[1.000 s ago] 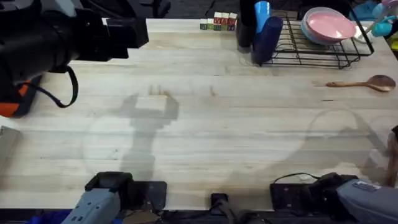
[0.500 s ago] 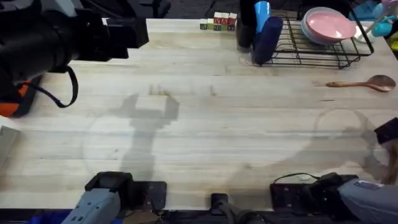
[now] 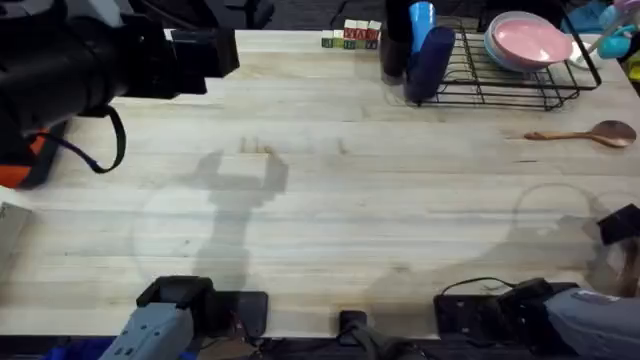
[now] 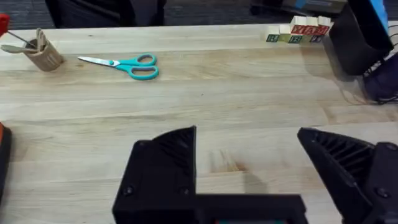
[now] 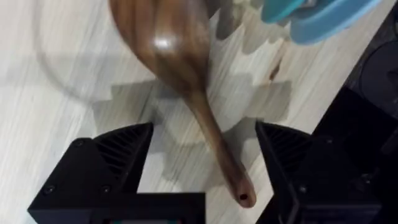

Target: Pick up the spoon on the table one by one and put them onto the rack

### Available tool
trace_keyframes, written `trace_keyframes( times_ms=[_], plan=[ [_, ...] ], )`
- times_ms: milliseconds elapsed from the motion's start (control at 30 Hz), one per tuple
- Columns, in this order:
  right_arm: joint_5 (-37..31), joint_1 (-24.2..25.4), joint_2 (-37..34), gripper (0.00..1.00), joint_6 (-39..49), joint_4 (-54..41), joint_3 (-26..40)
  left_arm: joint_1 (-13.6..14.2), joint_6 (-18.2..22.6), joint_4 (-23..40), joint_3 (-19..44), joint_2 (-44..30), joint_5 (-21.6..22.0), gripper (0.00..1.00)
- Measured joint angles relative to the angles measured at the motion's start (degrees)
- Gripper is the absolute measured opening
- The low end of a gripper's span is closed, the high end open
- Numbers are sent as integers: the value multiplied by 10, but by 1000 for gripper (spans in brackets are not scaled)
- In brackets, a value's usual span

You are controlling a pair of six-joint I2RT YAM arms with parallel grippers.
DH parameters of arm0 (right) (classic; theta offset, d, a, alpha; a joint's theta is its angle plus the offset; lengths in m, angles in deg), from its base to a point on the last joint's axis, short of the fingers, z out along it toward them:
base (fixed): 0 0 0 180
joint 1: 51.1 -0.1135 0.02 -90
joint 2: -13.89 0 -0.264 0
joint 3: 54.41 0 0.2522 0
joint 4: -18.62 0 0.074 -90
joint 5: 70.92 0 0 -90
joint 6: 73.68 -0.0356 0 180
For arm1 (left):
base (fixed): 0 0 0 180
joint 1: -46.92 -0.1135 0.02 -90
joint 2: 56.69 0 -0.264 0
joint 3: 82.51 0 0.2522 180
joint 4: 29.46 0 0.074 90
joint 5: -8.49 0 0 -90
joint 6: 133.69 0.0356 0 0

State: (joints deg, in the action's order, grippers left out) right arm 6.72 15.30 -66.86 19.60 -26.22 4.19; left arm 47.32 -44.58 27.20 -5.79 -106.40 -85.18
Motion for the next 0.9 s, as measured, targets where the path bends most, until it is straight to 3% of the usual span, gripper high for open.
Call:
trace_keyframes(
  times_ms=[200,400,733,900],
  plan=[
    [4,6,-11,978,2,24,-1,0,0,0,0,0,0,994],
    [26,9,-17,900,5,29,0,0,0,0,0,0,0,993],
    [52,9,-21,570,8,31,-1,0,0,0,0,0,0,993],
    [58,9,-25,519,8,35,-1,0,0,0,0,0,0,994]
  ],
)
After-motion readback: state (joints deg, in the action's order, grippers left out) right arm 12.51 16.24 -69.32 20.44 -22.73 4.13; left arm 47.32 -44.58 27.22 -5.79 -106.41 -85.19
